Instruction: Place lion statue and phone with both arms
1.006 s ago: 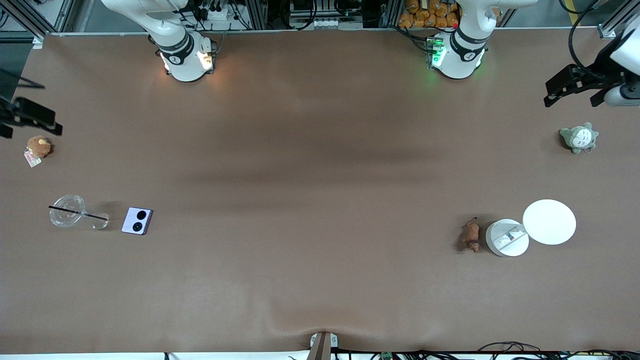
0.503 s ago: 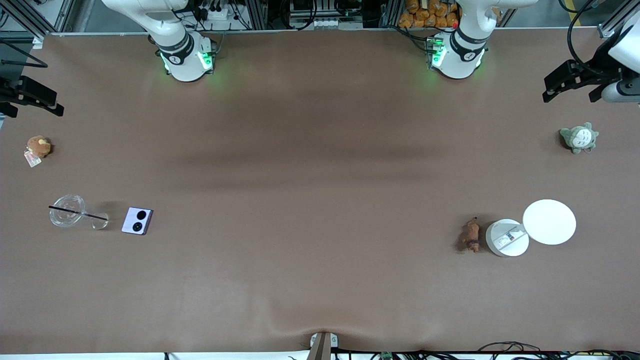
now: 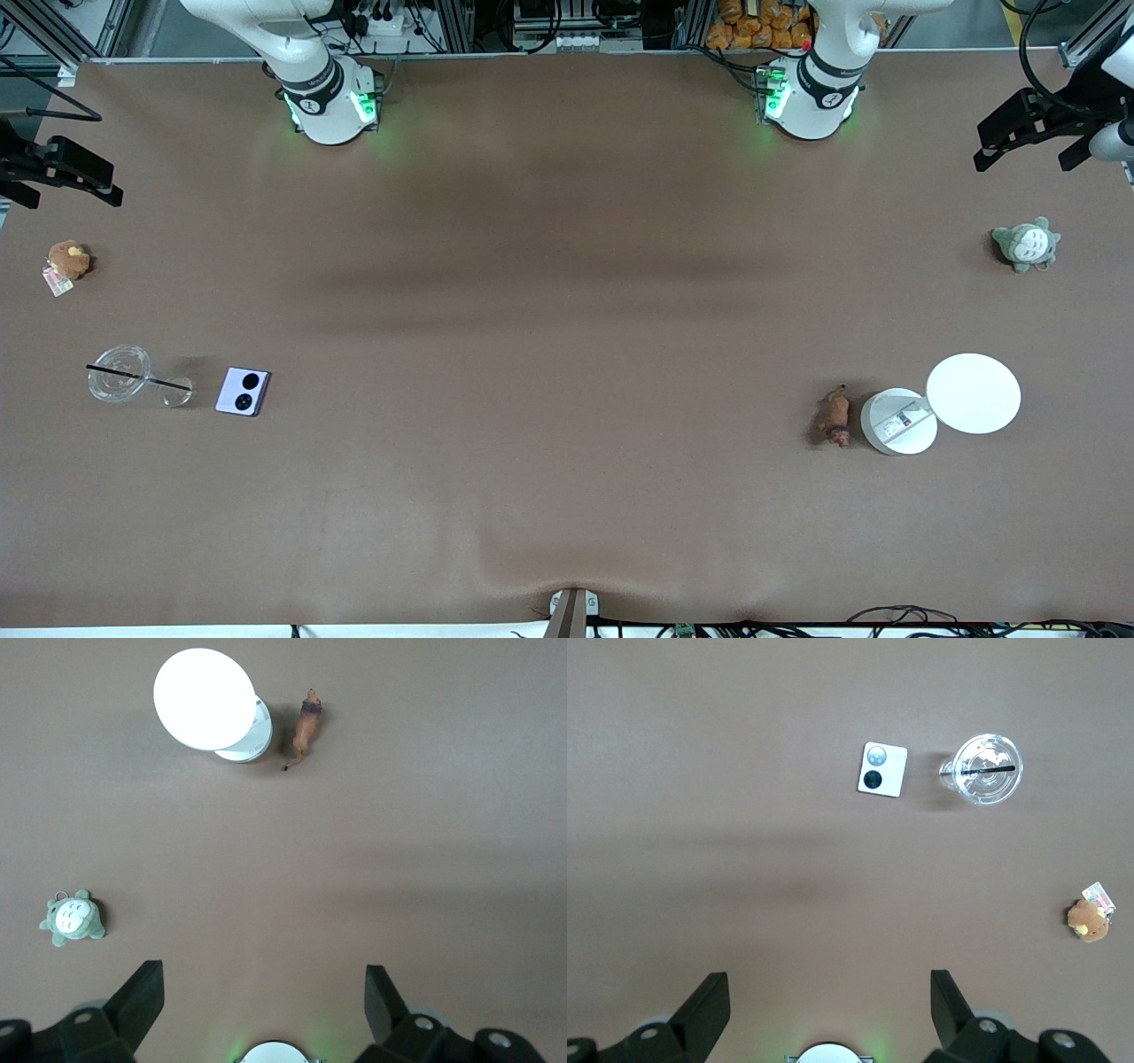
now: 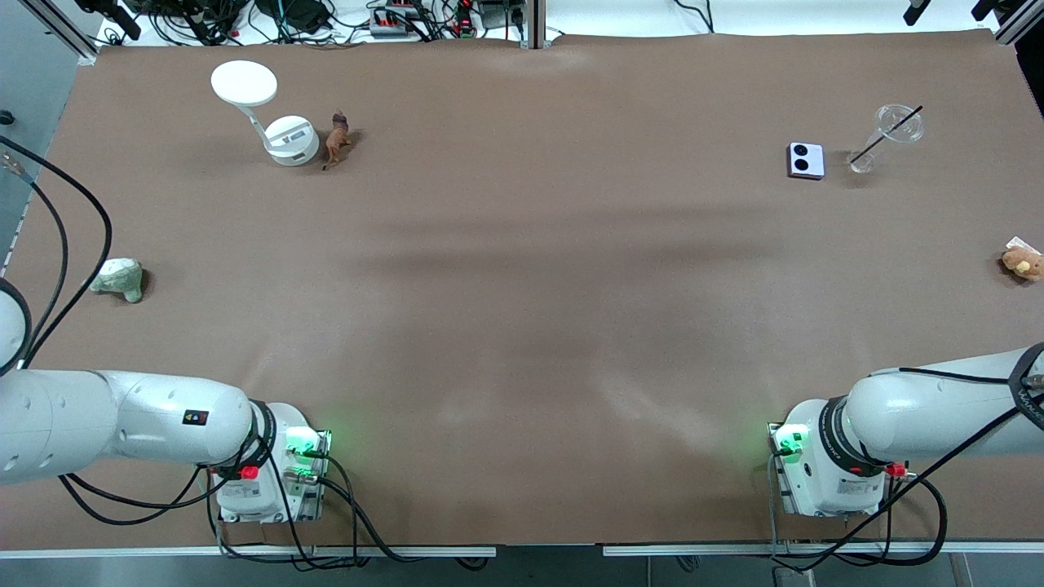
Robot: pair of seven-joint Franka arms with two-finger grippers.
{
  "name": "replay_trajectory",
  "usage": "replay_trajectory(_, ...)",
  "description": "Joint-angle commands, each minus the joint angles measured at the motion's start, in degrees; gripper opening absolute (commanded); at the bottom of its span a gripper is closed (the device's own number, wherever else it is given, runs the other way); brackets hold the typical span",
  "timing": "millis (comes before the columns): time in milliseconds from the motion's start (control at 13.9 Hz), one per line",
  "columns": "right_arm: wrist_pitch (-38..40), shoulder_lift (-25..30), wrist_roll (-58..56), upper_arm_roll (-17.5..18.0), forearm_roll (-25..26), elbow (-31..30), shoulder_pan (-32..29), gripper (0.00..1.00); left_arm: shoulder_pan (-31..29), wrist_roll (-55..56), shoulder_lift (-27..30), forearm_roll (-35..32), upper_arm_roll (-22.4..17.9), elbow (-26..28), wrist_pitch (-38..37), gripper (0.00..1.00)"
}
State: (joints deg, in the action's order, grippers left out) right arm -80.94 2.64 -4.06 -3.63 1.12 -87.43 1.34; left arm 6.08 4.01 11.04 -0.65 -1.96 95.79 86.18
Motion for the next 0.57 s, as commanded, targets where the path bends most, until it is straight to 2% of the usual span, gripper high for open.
replay_trajectory(0, -1.41, 1.67, -0.43, -0.06, 0.64, -1.86, 0.15, 1.0, -0.02, -0.4, -0.4, -0.05, 0.02, -0.96, -1.19, 1.0)
replay_trajectory(503, -1.59, 1.58, -0.43, -0.06, -0.41, -1.86, 0.07, 1.0, 0.25, -0.4, -0.67, -0.14, 0.2, -1.92, -1.36, 1.0)
